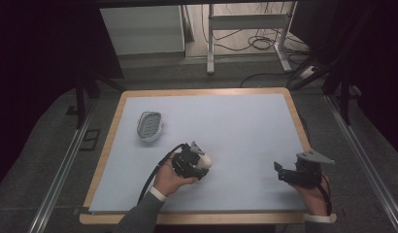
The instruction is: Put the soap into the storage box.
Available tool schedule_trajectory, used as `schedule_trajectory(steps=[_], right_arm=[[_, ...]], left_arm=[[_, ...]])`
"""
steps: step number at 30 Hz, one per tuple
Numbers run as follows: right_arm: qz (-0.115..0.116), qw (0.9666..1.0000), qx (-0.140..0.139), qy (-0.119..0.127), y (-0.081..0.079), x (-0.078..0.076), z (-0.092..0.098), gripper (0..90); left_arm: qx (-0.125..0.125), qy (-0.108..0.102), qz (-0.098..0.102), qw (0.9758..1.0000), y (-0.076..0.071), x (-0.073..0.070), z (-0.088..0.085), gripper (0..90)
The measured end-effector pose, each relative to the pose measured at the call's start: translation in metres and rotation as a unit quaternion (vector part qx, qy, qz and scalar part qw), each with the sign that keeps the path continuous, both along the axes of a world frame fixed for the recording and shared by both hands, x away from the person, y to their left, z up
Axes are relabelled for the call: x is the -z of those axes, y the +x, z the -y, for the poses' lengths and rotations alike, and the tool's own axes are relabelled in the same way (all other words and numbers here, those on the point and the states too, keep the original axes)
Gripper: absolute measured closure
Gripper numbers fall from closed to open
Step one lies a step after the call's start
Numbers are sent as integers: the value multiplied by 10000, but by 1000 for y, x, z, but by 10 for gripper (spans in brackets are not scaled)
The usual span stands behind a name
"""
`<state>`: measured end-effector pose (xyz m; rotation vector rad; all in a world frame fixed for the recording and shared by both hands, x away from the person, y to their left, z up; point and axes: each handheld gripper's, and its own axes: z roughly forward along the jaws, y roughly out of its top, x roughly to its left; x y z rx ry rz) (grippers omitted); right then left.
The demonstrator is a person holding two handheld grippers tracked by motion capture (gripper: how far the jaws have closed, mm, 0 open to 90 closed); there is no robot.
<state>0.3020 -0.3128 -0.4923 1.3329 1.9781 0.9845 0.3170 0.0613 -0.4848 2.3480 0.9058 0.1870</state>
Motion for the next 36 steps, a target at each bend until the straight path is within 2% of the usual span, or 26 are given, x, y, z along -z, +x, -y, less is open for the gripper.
schedule_trajectory(steps=[4,13,19,21,28,34,36], right_arm=[[-2,10000,-4,-5,0,0,-1,87],[-23,10000,-9,-9,0,1,-1,87],[-37,10000,-9,-33,1,2,0,88],[-42,10000,-1,-33,1,2,-1,87],[-65,10000,7,-37,2,3,0,87],[-97,9999,5,-32,2,3,0,88],[-100,9999,8,-31,2,3,0,87]], left_arm=[[18,-168,119,9998,-1,-7,-4,496],[-22,-338,151,9993,1,-11,-10,496],[-119,-518,200,9984,4,-15,-20,495],[-219,-575,263,9978,6,-17,-24,496],[-421,-671,359,9962,13,-23,-36,496],[-531,-662,369,9957,18,-26,-46,495],[-540,-654,301,9959,21,-28,-50,495]])
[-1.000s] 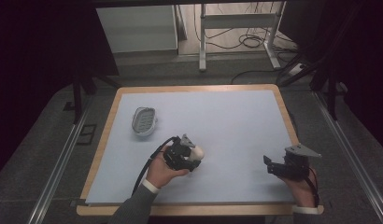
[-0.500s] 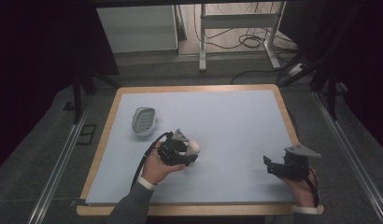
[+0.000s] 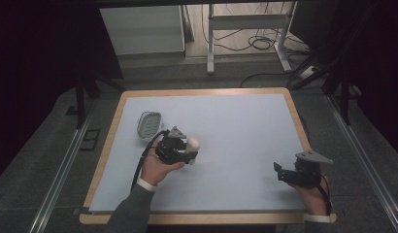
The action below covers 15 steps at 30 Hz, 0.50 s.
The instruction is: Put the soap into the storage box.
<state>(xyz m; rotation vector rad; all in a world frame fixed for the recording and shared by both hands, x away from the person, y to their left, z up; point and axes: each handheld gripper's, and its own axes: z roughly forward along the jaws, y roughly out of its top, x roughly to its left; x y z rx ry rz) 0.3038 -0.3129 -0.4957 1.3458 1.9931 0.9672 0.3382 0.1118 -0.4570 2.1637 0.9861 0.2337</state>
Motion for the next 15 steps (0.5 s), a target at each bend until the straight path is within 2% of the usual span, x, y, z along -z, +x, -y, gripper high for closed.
schedule_trajectory(steps=[5,15], right_arm=[[-19,10000,10,3,1,1,1,87],[-54,10000,6,-9,1,2,1,87]], left_arm=[[-141,-67,-2,9999,8,-2,-13,495],[-266,-39,67,9996,14,-8,-25,495]])
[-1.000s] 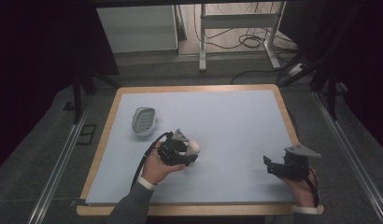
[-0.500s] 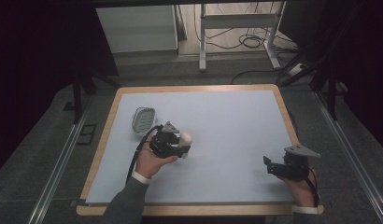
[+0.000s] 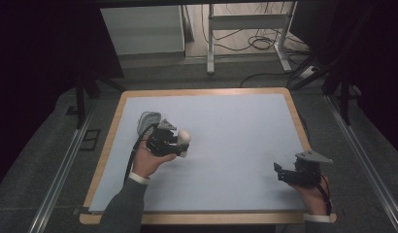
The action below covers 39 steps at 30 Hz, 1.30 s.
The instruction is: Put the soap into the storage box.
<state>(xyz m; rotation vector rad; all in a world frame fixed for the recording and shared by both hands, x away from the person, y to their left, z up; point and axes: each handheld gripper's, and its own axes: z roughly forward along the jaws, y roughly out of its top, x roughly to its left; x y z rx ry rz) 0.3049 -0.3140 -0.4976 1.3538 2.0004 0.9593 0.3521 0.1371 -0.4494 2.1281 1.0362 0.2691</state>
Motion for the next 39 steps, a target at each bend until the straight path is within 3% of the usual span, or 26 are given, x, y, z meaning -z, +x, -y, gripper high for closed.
schedule_trajectory(steps=[13,22,39], right_arm=[[-12,10000,22,-8,0,0,1,87],[-11,10000,35,-18,0,1,1,87],[-13,10000,59,-5,0,1,2,88]], left_arm=[[-206,-63,18,9998,7,-3,-18,495],[-421,25,80,9991,13,-10,-35,495],[-818,120,16,9966,26,-16,-66,496]])
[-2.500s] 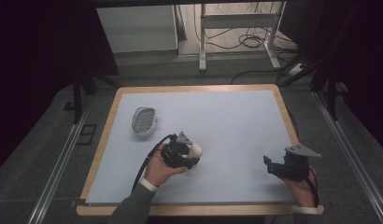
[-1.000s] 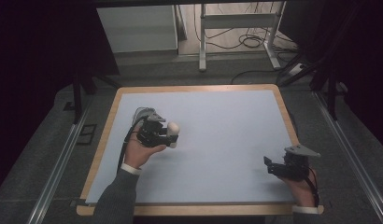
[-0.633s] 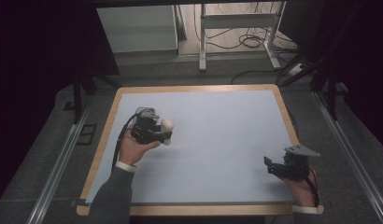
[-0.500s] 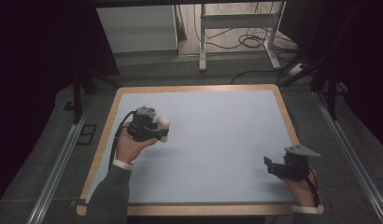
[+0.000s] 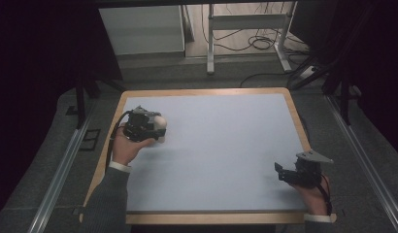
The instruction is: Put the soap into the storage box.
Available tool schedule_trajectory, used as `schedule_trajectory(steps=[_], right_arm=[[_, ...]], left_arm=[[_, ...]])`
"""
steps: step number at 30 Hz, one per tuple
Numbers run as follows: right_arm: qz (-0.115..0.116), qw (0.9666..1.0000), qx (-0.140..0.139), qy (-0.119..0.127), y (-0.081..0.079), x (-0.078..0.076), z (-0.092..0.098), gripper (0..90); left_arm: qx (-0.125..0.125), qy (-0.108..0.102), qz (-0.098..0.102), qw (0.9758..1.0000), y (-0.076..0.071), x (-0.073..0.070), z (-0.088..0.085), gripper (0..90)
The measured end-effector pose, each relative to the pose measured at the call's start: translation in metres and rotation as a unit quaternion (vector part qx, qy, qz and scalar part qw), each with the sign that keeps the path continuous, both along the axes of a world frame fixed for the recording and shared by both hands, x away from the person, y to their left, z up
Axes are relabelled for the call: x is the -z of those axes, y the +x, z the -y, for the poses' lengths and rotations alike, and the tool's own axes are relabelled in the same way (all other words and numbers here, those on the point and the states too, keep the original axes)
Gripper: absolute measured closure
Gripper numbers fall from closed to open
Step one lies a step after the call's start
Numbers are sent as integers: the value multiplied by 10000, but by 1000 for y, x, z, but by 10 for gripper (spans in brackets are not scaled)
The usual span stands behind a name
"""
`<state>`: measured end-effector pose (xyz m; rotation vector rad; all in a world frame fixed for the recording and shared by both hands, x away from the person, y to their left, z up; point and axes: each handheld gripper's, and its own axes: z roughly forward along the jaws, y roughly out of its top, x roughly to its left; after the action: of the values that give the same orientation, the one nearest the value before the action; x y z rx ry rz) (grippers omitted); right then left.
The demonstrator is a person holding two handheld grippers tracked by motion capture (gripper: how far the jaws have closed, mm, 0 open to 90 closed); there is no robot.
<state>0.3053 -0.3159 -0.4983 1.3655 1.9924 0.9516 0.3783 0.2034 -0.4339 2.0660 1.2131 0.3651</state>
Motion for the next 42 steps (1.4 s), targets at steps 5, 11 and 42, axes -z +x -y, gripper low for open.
schedule_trajectory(steps=[5,11,42], right_arm=[[-13,10000,-22,-12,0,1,-1,87],[-24,10000,-15,-19,0,1,-1,88],[-50,10000,2,-11,1,2,1,87]], left_arm=[[-176,-19,-48,9998,5,0,-12,496],[-320,46,-78,9994,10,0,-21,495],[-678,152,-531,9962,52,21,-32,495]])
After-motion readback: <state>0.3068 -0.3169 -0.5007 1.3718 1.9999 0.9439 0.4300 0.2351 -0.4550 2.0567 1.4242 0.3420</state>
